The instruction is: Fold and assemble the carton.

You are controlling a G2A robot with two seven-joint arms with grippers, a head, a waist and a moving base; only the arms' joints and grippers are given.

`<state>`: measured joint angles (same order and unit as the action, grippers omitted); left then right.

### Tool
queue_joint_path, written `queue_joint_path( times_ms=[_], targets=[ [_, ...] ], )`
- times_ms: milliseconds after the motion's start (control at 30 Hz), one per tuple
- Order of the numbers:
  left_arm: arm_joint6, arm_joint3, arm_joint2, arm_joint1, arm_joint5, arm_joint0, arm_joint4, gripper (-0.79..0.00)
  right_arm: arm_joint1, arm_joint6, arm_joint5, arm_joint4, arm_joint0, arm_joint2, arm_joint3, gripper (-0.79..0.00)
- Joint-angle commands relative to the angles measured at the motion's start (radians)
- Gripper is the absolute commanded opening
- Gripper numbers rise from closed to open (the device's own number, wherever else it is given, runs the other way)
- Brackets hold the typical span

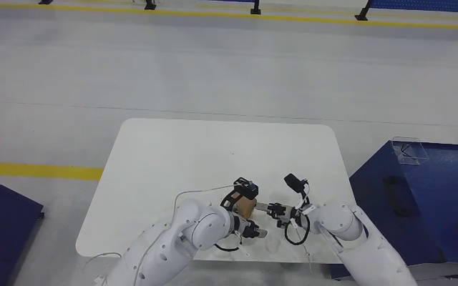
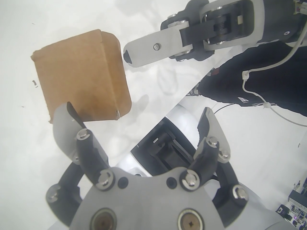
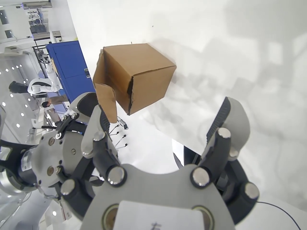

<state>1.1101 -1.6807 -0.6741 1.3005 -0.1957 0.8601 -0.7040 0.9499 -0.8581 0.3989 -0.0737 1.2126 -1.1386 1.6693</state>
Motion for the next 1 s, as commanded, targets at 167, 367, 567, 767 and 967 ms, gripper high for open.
queue_joint_path(
  times_ms=[167,367,567,767,967],
  targets=[
    [0.005,-0.002,-0.005,0.003,0.001,0.005,-0.007,0.0,0.006,0.02,0.009,-0.046,-0.017,0.031,-0.013,0.0],
    [0.007,-0.003,-0.004,0.008,-0.005,0.009,-0.015,0.0,0.013,0.047,0.015,-0.064,-0.025,0.05,-0.022,0.0],
    [0.008,-0.002,-0.004,0.012,-0.007,0.014,-0.022,0.0,0.019,0.046,0.016,-0.068,-0.033,0.063,-0.033,0.0],
    [0.011,0.004,0.001,0.019,-0.008,0.013,-0.025,0.0,0.025,0.053,0.028,-0.074,-0.046,0.076,-0.048,0.0],
    [0.014,0.014,0.005,0.025,-0.009,0.01,-0.028,0.0,0.028,0.053,0.032,-0.075,-0.051,0.075,-0.056,0.0]
  ],
)
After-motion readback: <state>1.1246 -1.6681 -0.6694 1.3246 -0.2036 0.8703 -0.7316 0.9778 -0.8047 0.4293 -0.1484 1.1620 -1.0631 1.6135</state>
